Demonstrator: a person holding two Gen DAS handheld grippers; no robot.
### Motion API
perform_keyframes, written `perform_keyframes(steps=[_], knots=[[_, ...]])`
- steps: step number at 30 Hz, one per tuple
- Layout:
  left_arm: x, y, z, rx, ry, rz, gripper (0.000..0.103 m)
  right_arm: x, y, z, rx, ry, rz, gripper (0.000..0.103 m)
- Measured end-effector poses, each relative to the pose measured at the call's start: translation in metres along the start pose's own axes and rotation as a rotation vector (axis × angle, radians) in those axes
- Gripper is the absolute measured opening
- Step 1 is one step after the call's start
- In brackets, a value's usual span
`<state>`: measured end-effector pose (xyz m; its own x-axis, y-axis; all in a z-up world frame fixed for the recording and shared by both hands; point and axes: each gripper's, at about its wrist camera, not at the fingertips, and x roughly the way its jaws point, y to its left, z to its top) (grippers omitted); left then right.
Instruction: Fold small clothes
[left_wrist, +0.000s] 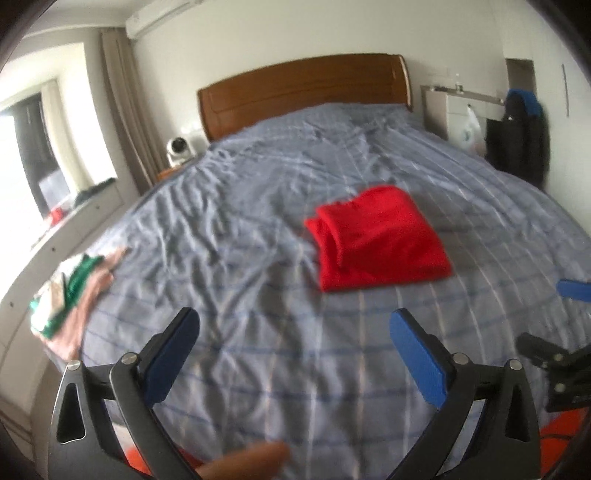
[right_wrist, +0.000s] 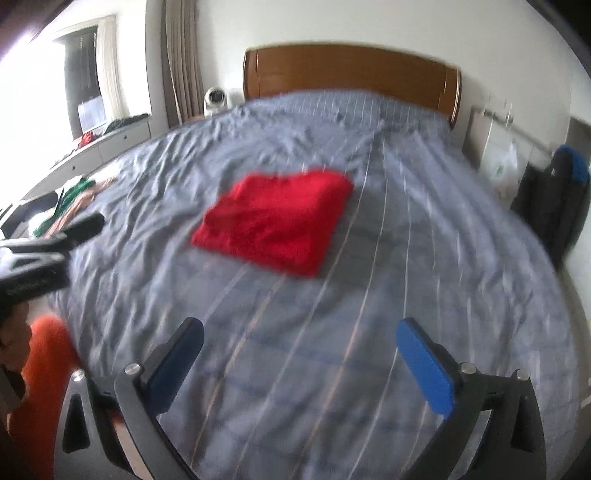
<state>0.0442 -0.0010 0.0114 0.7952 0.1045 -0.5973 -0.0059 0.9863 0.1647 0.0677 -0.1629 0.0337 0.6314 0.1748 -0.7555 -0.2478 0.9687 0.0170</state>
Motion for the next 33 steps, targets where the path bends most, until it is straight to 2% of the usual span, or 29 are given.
perform_keyframes(steps=[3,7,11,14,17,21,33], knots=[[-0.005,-0.004,-0.008,-0.031,0.026,-0.036,0.103,-0.001,-0.001,-0.013,0.007,0.039,-0.02,0.102],[-0.007,0.0,-0.006,-0.082,0.093,-0.109,0.103,-0.014,-0.001,-0.009,0.039,0.06,-0.029,0.102],[-0.016,0.002,0.0,-0.08,0.089,-0.098,0.103,-0.029,0.003,0.001,0.044,0.061,-0.041,0.102],[-0.021,0.004,0.002,-0.084,0.107,-0.127,0.103,-0.037,0.009,0.004,0.039,0.062,-0.042,0.102],[-0.025,0.003,0.002,-0.067,0.126,-0.114,0.103,-0.042,0.015,0.006,0.035,0.064,-0.019,0.102],[-0.031,0.0,0.0,-0.049,0.121,-0.093,0.103,-0.048,0.023,0.01,0.02,0.05,-0.028,0.102],[-0.026,-0.007,-0.004,-0.043,0.186,-0.069,0.103,-0.055,0.026,0.011,-0.002,0.02,-0.025,0.102]])
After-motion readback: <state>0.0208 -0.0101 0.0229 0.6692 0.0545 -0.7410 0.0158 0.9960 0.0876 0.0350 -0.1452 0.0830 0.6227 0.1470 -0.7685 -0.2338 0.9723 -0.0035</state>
